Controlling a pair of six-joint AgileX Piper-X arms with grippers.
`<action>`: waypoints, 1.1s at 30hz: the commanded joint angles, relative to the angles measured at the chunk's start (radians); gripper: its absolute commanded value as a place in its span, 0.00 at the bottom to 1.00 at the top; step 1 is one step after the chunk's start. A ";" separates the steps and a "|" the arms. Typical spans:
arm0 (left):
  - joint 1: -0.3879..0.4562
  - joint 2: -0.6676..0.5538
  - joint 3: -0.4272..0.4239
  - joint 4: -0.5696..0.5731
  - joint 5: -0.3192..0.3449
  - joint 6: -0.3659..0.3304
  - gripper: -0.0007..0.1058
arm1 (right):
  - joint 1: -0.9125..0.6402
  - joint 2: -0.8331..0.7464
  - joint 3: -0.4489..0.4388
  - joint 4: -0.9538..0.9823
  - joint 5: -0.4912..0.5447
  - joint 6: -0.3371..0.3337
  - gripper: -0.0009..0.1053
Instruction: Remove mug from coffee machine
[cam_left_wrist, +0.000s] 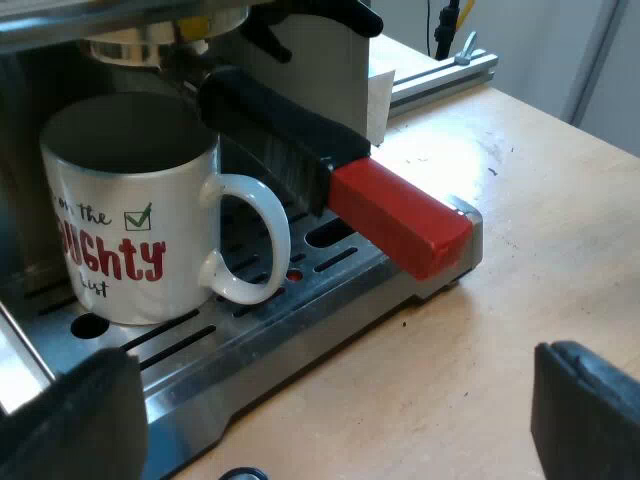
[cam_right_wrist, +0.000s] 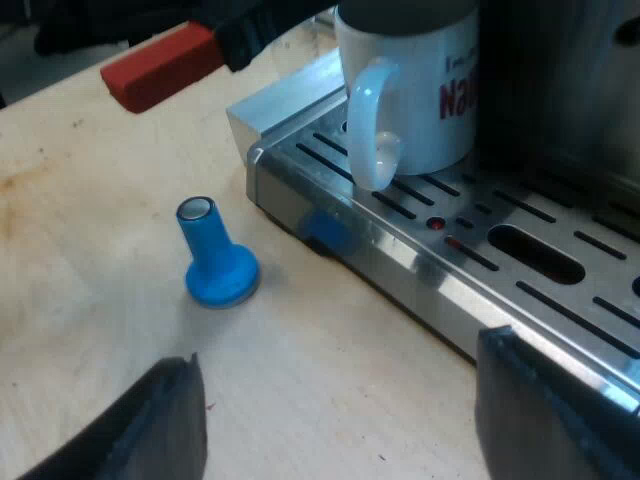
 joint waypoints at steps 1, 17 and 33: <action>-0.008 0.000 -0.003 -0.021 0.007 -0.001 0.75 | 0.070 0.053 0.005 -0.102 0.105 -0.014 0.57; -0.008 0.000 -0.003 -0.021 0.007 -0.001 0.75 | 0.235 0.481 0.005 -0.520 0.324 0.100 0.57; -0.008 0.000 -0.003 -0.019 0.007 -0.001 0.75 | 0.235 0.855 0.005 -1.009 0.324 0.100 0.57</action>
